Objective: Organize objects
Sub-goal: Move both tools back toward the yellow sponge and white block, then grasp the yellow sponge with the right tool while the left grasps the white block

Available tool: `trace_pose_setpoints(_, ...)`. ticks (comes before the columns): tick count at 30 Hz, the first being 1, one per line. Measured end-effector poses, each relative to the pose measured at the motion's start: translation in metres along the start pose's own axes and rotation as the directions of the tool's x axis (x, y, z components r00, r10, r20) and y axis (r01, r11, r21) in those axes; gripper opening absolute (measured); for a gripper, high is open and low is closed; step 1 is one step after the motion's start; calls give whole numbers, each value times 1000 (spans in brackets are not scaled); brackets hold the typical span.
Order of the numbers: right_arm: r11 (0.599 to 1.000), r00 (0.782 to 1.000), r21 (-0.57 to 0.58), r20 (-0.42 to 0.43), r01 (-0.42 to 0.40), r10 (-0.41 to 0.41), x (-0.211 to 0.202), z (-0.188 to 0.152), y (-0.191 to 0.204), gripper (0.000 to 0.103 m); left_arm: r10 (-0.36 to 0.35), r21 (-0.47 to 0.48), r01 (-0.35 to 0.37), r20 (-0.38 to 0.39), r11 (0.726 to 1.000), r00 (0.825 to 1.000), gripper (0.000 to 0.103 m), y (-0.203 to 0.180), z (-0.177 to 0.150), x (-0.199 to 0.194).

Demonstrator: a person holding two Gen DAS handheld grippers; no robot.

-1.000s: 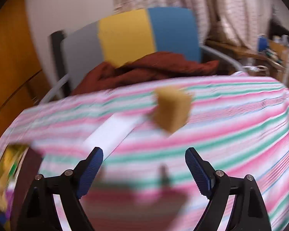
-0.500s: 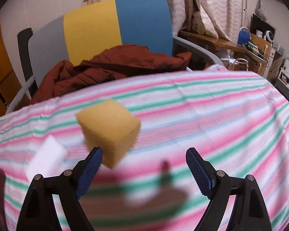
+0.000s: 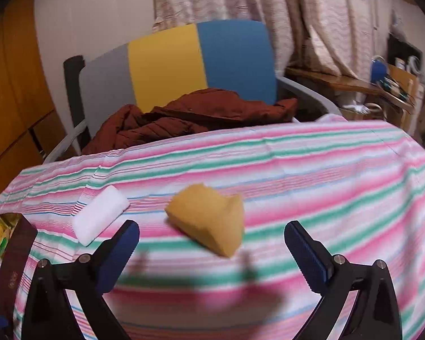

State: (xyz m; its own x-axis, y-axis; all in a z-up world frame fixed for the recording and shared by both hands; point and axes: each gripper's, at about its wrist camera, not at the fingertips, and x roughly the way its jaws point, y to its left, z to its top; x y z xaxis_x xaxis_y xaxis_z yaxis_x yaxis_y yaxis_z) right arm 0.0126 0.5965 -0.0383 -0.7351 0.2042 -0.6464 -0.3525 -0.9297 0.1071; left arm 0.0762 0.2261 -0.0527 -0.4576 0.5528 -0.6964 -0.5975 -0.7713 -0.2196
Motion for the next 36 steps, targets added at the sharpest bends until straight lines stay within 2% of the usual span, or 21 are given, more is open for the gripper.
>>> trace_pose_setpoints(4,997,998,-79,-65,-3,-2,34,9,4,103,3,-9,-3,-4,1000,1000,75,2,3,0)
trace_pose_setpoints(7,993,998,-114,-61,18,-25,49,6,4,103,12,-1,-12,-7,1000,1000,75,2,7,4)
trace_pose_setpoints(9,994,998,-110,-70,-9,2,56,0,3,102,17,8,-17,-12,1000,1000,75,1,13,9)
trace_pose_setpoints(10,994,996,-109,-83,-23,14,59,0,2,98,17,12,-17,-13,1000,1000,75,1,16,11)
trace_pose_setpoints(12,993,994,-108,-102,-51,40,63,-1,3,77,13,18,-13,-14,1000,1000,75,-2,25,18)
trace_pose_setpoints(23,993,998,-119,-69,-2,-6,62,-10,8,73,3,80,0,-45,997,999,76,-19,87,80)
trace_pose_setpoints(31,994,997,-111,-66,20,-28,63,-12,8,72,57,113,-49,-71,992,996,76,-17,136,135)
trace_pose_setpoints(34,994,997,-110,-71,21,-29,64,-13,8,72,120,154,-112,-44,982,992,76,-17,150,155)
trace_pose_setpoints(36,994,997,-106,-71,20,-27,65,-13,7,72,135,186,-127,-32,974,990,82,-19,154,165)
